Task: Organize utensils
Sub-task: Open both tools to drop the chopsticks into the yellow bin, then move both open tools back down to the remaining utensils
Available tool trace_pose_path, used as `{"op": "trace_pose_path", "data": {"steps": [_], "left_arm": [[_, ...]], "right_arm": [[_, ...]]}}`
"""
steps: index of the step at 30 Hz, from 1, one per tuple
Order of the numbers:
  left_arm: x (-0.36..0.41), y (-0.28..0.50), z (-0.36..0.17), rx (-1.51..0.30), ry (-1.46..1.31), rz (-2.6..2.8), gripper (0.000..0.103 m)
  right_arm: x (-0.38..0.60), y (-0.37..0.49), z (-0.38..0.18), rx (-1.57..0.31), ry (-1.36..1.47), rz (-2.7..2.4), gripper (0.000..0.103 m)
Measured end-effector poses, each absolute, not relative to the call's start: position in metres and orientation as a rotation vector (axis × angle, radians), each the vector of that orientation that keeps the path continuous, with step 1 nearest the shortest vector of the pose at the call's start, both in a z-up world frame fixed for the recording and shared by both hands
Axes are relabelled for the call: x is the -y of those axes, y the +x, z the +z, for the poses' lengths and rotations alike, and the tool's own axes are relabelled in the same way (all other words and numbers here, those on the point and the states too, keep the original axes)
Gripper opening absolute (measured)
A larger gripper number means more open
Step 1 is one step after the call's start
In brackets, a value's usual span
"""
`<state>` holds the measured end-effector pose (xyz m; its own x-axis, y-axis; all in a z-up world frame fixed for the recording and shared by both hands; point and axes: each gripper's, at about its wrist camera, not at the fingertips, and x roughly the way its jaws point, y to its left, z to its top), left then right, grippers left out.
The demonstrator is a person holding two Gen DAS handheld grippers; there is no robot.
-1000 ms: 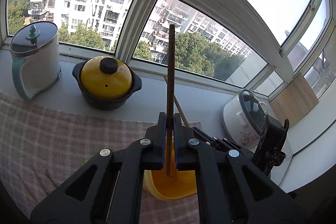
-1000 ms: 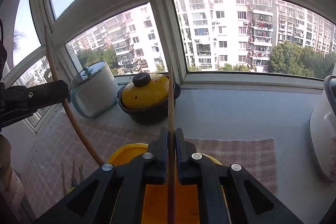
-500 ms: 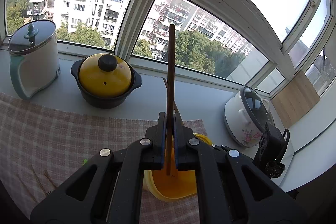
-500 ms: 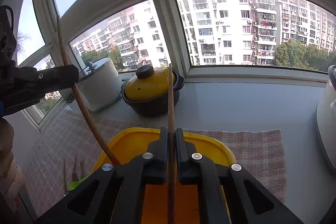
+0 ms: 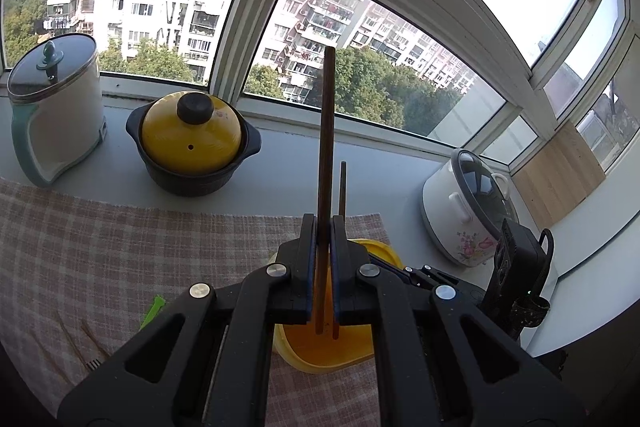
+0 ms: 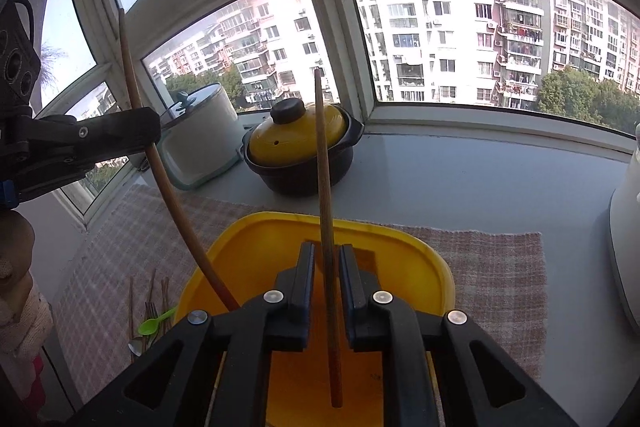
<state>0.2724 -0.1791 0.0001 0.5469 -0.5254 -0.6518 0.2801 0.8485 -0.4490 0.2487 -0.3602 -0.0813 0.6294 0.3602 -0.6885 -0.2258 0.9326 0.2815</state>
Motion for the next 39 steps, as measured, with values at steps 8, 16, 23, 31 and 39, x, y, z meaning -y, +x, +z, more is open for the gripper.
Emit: {"op": "trace_pose_path", "data": {"steps": [8,16,23,31,39], "left_arm": [[0.182,0.268,0.0,-0.895,-0.289,-0.492,0.027],[0.17,0.256,0.003,-0.886,-0.3,-0.481,0.027],[0.14,0.234,0.004,-0.868,-0.298,-0.449,0.027],[0.089,0.21,-0.011,-0.866,-0.288,-0.364,0.027],[0.031,0.189,-0.044,-0.904,-0.301,-0.259,0.039]], "right_arm": [[0.363,0.239,-0.072,-0.796,0.174,0.322,0.024],[0.365,0.222,-0.07,-0.791,0.179,0.291,0.029],[0.367,0.2,-0.06,-0.768,0.2,0.264,0.052],[0.361,0.17,-0.049,-0.721,0.213,0.261,0.078],[0.34,0.145,-0.05,-0.704,0.193,0.275,0.099]]}}
